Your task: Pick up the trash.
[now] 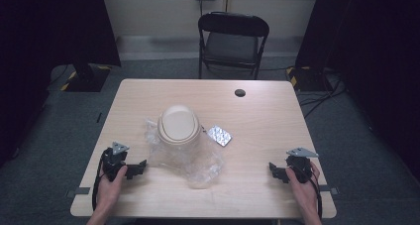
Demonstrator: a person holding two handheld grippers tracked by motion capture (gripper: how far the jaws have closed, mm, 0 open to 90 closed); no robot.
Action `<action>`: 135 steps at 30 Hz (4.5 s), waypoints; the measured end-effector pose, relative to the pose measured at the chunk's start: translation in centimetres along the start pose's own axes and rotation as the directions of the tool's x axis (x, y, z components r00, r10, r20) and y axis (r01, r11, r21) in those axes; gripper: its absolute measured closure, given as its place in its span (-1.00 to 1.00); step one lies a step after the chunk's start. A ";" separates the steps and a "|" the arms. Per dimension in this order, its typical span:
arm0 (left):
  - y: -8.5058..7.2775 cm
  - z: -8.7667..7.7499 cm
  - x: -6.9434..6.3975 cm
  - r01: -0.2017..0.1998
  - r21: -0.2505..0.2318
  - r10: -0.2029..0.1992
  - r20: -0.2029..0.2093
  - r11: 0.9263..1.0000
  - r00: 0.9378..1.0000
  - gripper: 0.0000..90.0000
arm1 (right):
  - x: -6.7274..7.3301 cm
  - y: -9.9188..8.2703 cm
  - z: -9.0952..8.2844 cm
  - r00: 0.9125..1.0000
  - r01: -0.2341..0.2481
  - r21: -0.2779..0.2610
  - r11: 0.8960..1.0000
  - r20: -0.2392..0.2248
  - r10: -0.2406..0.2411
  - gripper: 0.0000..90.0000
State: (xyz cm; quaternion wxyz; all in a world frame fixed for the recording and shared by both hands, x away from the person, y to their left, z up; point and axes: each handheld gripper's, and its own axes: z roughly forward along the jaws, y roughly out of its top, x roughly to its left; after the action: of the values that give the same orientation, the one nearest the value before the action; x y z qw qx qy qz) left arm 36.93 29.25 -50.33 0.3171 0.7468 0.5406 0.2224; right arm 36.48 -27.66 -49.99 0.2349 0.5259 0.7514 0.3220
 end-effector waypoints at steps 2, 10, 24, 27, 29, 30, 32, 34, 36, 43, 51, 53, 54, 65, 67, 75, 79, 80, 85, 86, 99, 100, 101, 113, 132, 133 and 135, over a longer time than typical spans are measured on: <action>0.0 0.0 0.0 0.000 0.000 0.000 0.000 1.000 1.000 -1.00 | 0.0 0.0 0.0 1.000 -0.002 0.000 1.000 0.002 0.002 -0.79; 0.0 0.0 0.1 -0.005 0.000 0.005 0.003 1.000 1.000 -1.00 | 0.4 0.3 -0.4 1.000 -0.018 -0.008 1.000 -0.010 0.018 -0.69; -0.1 -0.1 0.2 -0.018 0.001 0.018 0.015 1.000 1.000 -1.00 | 2.7 2.1 -0.8 0.994 0.023 -0.039 0.999 -0.108 -0.027 -0.70; -0.1 -0.1 0.2 -0.018 0.000 0.018 0.015 1.000 1.000 -1.00 | 3.8 2.9 -0.7 0.989 0.034 -0.049 0.998 -0.140 -0.040 -0.70; -0.1 -0.1 0.2 -0.018 0.001 0.018 0.015 1.000 1.000 -1.00 | 4.4 3.4 -0.7 0.987 0.041 -0.057 0.998 -0.155 -0.050 -0.70; -0.1 -0.1 0.2 -0.018 0.001 0.018 0.015 1.000 1.000 -1.00 | 4.7 3.6 -0.7 0.985 0.041 -0.060 0.997 -0.163 -0.050 -0.70; -0.1 -0.1 0.2 -0.018 0.000 0.018 0.015 1.000 1.000 -1.00 | 5.5 4.3 -0.6 0.982 0.039 -0.076 0.996 -0.181 -0.052 -0.70; -0.1 -0.1 0.2 -0.018 0.001 0.018 0.014 1.000 1.000 -1.00 | 5.7 4.5 -0.5 0.980 0.043 -0.081 0.996 -0.188 -0.057 -0.70; -0.1 -0.1 0.2 -0.018 0.000 0.018 0.015 1.000 1.000 -1.00 | 6.4 5.1 -0.4 0.977 0.049 -0.089 0.995 -0.205 -0.067 -0.70; -0.1 -0.1 0.2 -0.018 0.000 0.018 0.014 1.000 1.000 -1.00 | 7.7 6.3 -0.2 0.968 0.047 -0.101 0.994 -0.240 -0.071 -0.70; -0.1 -0.1 0.2 -0.018 0.000 0.018 0.014 1.000 1.000 -1.00 | 9.5 8.0 0.0 0.956 0.060 -0.127 0.990 -0.277 -0.093 -0.70; -0.1 -0.1 0.2 -0.018 0.001 0.018 0.014 1.000 1.000 -1.00 | 9.9 8.5 0.1 0.955 0.061 -0.134 0.989 -0.280 -0.097 -0.70; -0.1 -0.1 0.2 -0.018 0.001 0.018 0.014 1.000 1.000 -1.00 | 10.1 8.7 0.1 0.954 0.057 -0.137 0.989 -0.285 -0.094 -0.70; -0.1 -0.1 0.2 -0.018 0.001 0.018 0.014 1.000 1.000 -1.00 | 12.1 10.8 0.5 0.939 0.083 -0.155 0.984 -0.320 -0.130 -0.70; -0.1 -0.1 0.2 -0.018 0.001 0.018 0.015 1.000 1.000 -1.00 | 12.5 11.3 0.5 0.937 0.086 -0.165 0.983 -0.322 -0.136 -0.70; -0.1 -0.1 0.2 -0.018 0.000 0.018 0.014 1.000 1.000 -1.00 | 14.1 13.0 0.5 0.922 0.102 -0.180 0.978 -0.353 -0.161 -0.70; -0.1 -0.1 0.2 -0.018 0.001 0.018 0.015 1.000 1.000 -1.00 | 15.0 13.9 0.4 0.913 0.115 -0.194 0.974 -0.366 -0.181 -0.70; -0.1 -0.1 0.2 -0.018 0.001 0.018 0.014 1.000 1.000 -1.00 | 15.2 14.3 0.4 0.909 0.117 -0.201 0.973 -0.372 -0.186 -0.70; -0.1 -0.1 0.2 -0.018 0.001 0.018 0.014 1.000 1.000 -1.00 | 17.0 16.4 0.2 0.890 0.134 -0.225 0.965 -0.401 -0.218 -0.71; -0.1 -0.1 0.2 -0.018 0.000 0.018 0.014 1.000 1.000 -1.00 | 17.4 16.8 0.2 0.886 0.139 -0.231 0.963 -0.405 -0.225 -0.70; -0.1 -0.1 0.2 -0.018 0.001 0.018 0.015 1.000 1.000 -1.00 | 20.0 19.7 1.8 0.871 0.159 -0.233 0.959 -0.425 -0.247 -0.71; -0.1 -0.1 0.2 -0.018 0.001 0.018 0.015 1.000 1.000 -1.00 | 20.0 19.7 2.0 0.872 0.160 -0.227 0.961 -0.424 -0.245 -0.71; -0.1 -0.1 0.2 -0.018 0.001 0.018 0.015 1.000 1.000 -1.00 | 20.0 19.7 2.0 0.872 0.160 -0.227 0.961 -0.424 -0.245 -0.71; -0.1 -0.1 0.2 -0.018 0.000 0.018 0.015 1.000 1.000 -1.00 | 20.5 19.6 3.9 0.873 0.162 -0.171 0.972 -0.435 -0.222 -0.76; -0.1 -0.1 0.2 -0.017 0.000 0.017 0.015 1.000 1.000 -1.00 | 21.1 20.0 6.2 0.896 0.141 -0.131 0.981 -0.404 -0.183 -0.71; -0.1 -0.1 0.2 -0.018 0.000 0.018 0.015 1.000 1.000 -1.00 | 21.1 20.0 6.2 0.896 0.140 -0.130 0.982 -0.406 -0.182 -0.71; -0.1 -0.1 0.2 -0.018 0.000 0.018 0.015 1.000 1.000 -1.00 | 21.0 20.0 6.1 0.894 0.136 -0.133 0.982 -0.411 -0.179 -0.70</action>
State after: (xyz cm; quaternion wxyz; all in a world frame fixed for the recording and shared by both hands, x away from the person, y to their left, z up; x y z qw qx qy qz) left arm 36.88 29.47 -50.33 0.3188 0.7534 0.5316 0.2196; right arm 46.43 -1.67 -39.83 0.1187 0.3687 0.8072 0.4454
